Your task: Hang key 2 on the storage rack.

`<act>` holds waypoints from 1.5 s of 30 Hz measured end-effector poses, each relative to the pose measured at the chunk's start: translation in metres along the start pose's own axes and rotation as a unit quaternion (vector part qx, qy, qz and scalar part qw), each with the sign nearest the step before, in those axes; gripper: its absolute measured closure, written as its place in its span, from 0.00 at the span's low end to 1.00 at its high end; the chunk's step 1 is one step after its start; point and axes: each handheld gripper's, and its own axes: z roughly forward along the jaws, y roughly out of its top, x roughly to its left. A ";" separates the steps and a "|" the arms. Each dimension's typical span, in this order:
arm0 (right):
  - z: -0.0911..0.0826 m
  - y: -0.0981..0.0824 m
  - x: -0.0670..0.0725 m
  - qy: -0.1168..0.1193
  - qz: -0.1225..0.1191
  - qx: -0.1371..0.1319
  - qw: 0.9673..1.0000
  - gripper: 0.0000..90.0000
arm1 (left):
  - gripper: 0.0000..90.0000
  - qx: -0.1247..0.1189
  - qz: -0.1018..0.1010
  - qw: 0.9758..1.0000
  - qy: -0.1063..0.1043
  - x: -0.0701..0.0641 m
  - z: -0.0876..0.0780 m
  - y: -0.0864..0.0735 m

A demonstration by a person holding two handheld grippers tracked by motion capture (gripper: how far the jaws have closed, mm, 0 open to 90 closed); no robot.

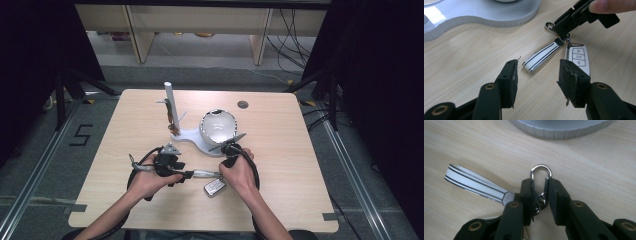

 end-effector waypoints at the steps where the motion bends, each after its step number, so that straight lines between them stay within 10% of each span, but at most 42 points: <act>1: -0.003 0.000 -0.002 0.007 -0.015 -0.007 1.000 1.00 | 0.55 0.000 0.000 1.000 0.000 0.000 0.000 0.000; 10: -0.007 -0.004 0.004 0.002 -0.030 -0.008 1.000 0.91 | 0.55 0.001 0.001 1.000 0.001 0.000 0.000 0.000; 11: -0.008 -0.005 0.001 -0.009 -0.070 -0.015 0.997 0.89 | 0.55 0.001 0.000 1.000 0.002 0.001 0.000 0.000; 13: -0.013 -0.003 0.010 0.015 -0.070 -0.016 0.997 0.84 | 0.55 -0.001 -0.001 1.000 0.002 0.000 0.000 0.000; 16: -0.011 -0.001 0.020 0.051 -0.171 -0.030 0.983 0.71 | 0.55 -0.003 0.000 1.000 0.003 0.001 -0.001 0.001; 21: 0.003 0.001 0.028 0.058 -0.266 -0.008 0.962 0.61 | 0.55 -0.002 -0.001 1.000 0.006 0.003 -0.002 0.000; 29: 0.013 0.001 0.029 0.043 -0.351 0.004 0.936 0.67 | 0.55 -0.003 -0.003 1.000 0.010 0.003 -0.003 -0.001; 33: 0.012 0.001 0.029 0.044 -0.366 0.001 0.930 0.84 | 0.55 0.000 -0.002 1.000 0.007 0.004 -0.003 -0.001; 36: 0.012 0.000 0.029 0.044 -0.369 -0.001 0.928 0.84 | 0.55 -0.003 -0.004 1.000 0.007 0.004 -0.003 -0.001; 42: 0.012 -0.002 0.026 0.055 -0.322 -0.012 0.945 0.84 | 0.55 -0.004 -0.004 1.000 0.006 0.004 -0.003 -0.001; 45: 0.006 -0.001 0.021 0.072 -0.309 -0.035 0.948 0.84 | 0.55 -0.007 -0.003 1.000 0.007 0.005 -0.004 -0.002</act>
